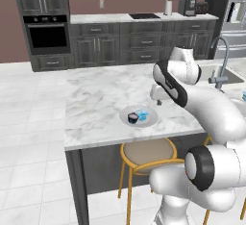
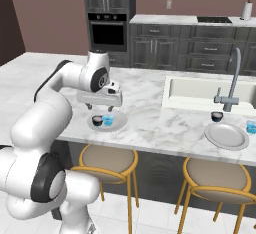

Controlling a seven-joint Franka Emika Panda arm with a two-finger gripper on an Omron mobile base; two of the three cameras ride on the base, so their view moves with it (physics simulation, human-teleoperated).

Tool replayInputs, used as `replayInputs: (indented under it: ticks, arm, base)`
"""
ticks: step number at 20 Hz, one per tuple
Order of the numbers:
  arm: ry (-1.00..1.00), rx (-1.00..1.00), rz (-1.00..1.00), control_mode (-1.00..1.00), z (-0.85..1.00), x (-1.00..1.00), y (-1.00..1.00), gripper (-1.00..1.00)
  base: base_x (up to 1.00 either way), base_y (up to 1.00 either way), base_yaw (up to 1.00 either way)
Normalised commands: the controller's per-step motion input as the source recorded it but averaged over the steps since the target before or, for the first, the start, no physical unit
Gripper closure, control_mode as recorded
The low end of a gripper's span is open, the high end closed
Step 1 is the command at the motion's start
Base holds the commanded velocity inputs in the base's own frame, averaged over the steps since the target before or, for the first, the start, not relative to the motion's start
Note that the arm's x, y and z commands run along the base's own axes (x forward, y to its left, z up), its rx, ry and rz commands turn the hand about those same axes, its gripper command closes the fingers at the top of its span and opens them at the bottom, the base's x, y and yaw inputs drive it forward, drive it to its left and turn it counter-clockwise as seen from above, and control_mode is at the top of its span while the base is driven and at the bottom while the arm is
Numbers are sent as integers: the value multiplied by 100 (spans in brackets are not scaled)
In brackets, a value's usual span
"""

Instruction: Place two yogurt containers on each plate.

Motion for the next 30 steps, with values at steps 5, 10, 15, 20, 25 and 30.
replayInputs:
  ticks: [5,10,15,20,25,30]
  arm:
    - [0,0,0,-100,5,-52,-1,-100]
    - [0,0,0,-100,1,-21,0,-100]
    - [0,0,0,-100,0,-1,2,-100]
    - [0,0,0,100,0,0,0,-100]
    - [0,0,0,100,0,0,0,-100]
    - [0,0,0,100,0,0,0,-100]
  base:
    - [0,0,0]
    - [0,0,0]
    - [0,0,0]
    - [-6,-35,0]
    - [-12,-99,0]
    - [-13,-100,0]
